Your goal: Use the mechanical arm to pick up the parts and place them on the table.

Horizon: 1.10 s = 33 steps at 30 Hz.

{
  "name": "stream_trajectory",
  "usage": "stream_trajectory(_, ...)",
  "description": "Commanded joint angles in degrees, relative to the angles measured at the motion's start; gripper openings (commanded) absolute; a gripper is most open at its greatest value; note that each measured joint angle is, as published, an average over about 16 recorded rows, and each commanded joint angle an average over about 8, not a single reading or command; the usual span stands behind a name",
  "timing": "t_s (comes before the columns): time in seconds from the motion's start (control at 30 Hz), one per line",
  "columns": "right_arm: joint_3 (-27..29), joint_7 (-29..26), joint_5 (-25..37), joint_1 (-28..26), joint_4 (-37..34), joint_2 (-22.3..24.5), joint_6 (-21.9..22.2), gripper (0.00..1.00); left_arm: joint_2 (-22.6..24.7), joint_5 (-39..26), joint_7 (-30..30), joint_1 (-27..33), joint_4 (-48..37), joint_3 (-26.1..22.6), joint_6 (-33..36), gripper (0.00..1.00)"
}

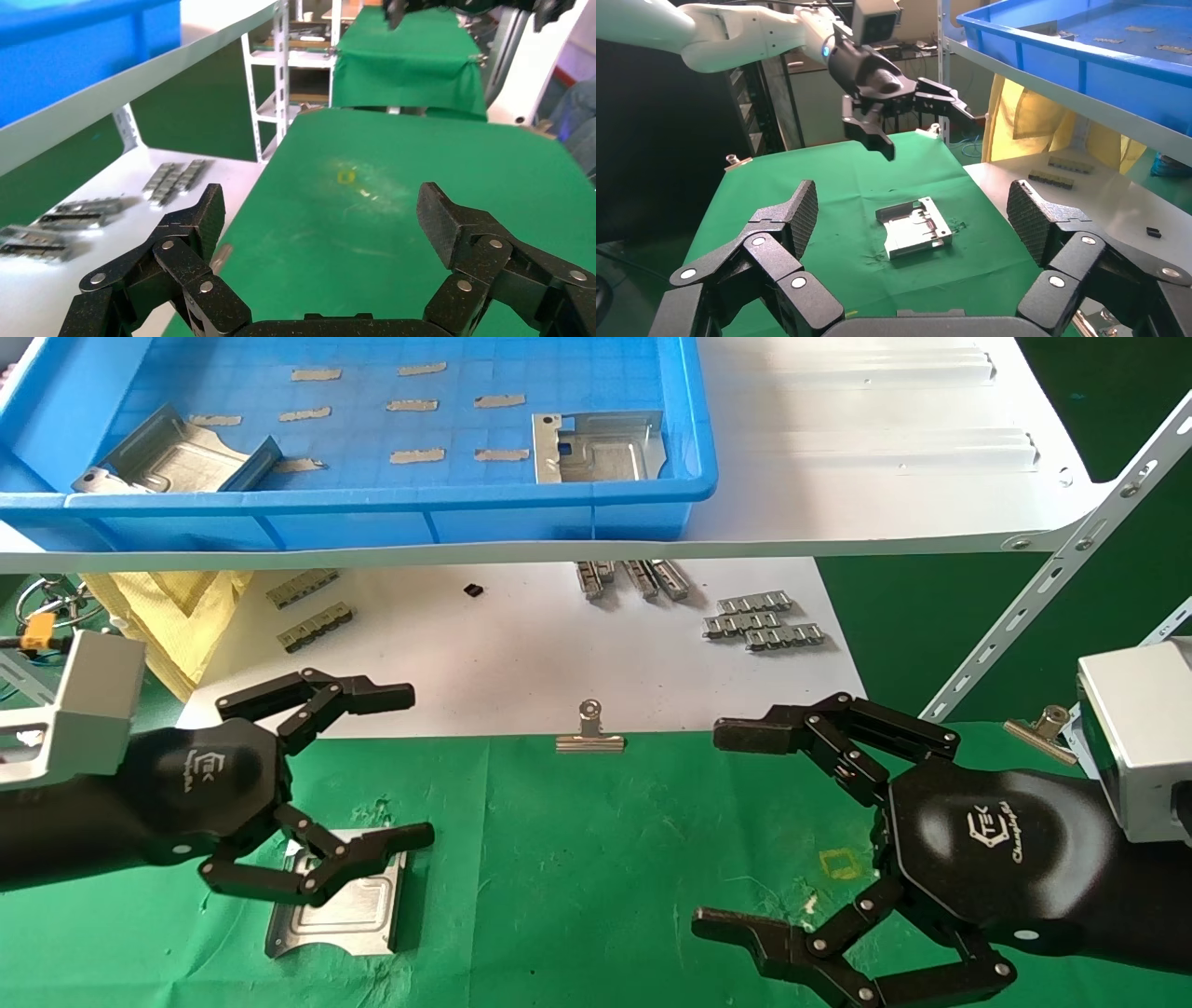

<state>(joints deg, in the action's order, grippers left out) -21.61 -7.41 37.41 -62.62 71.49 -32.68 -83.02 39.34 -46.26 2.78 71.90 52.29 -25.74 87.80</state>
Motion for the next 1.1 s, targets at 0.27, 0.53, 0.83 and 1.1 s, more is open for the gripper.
stream_trajectory(0.27, 0.0, 0.0, 0.0, 0.0, 0.0, 0.0, 0.0, 1.0, -1.9, 2.0, -6.0, -4.6, 9.5, 4.3, -0.9, 1.0)
stream_trajectory(0.53, 0.0, 0.0, 0.0, 0.0, 0.0, 0.0, 0.0, 1.0, -3.6, 3.7, -11.4, -8.7, 17.9, 8.2, -1.8, 1.0)
stream_trajectory(0.83, 0.0, 0.0, 0.0, 0.0, 0.0, 0.0, 0.0, 1.0, -4.7, 4.8, -14.3, -11.3, 23.3, 10.6, -2.3, 1.0)
stream_trajectory(1.1, 0.0, 0.0, 0.0, 0.0, 0.0, 0.0, 0.0, 1.0, -4.6, 4.8, -14.0, -11.0, 22.5, 10.3, -2.3, 1.0)
